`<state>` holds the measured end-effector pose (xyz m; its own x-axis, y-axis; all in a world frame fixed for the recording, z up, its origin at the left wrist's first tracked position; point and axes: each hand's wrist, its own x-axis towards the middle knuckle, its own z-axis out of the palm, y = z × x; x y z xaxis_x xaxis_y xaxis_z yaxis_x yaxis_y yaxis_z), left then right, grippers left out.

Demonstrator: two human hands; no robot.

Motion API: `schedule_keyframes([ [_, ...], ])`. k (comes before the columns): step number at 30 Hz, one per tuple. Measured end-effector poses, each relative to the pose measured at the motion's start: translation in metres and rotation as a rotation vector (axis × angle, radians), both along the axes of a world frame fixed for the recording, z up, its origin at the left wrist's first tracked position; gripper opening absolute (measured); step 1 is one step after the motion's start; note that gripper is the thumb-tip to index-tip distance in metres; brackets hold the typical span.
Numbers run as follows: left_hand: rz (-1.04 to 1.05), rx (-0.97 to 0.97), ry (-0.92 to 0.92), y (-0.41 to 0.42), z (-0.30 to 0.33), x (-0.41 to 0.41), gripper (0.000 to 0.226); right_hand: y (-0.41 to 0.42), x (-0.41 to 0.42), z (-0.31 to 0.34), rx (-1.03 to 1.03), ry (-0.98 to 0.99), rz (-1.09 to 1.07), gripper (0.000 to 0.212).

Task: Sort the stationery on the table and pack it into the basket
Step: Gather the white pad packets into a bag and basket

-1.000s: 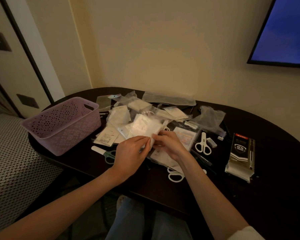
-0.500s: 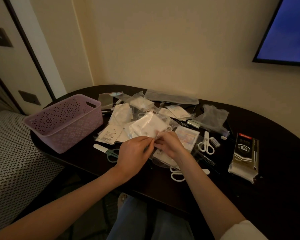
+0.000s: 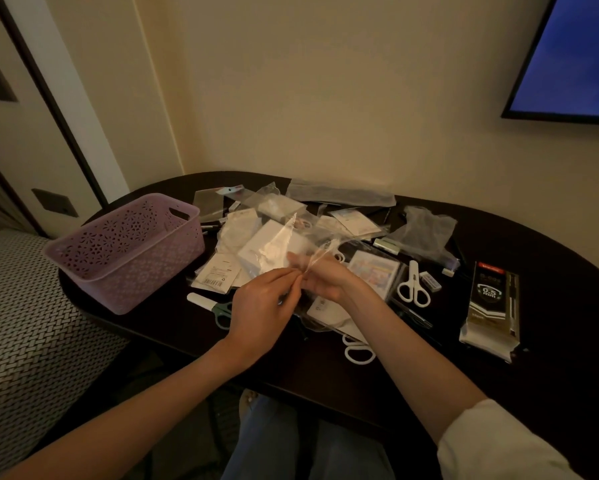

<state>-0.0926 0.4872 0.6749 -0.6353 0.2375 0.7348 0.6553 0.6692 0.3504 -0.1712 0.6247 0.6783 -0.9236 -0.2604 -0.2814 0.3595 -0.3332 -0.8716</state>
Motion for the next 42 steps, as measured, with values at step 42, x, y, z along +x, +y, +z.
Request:
schedule_keyframes([
  [42, 0.160, 0.144, -0.097, 0.008, 0.032, -0.030, 0.020, 0.079, 0.054, 0.073, 0.499, 0.381, -0.505, 0.021],
])
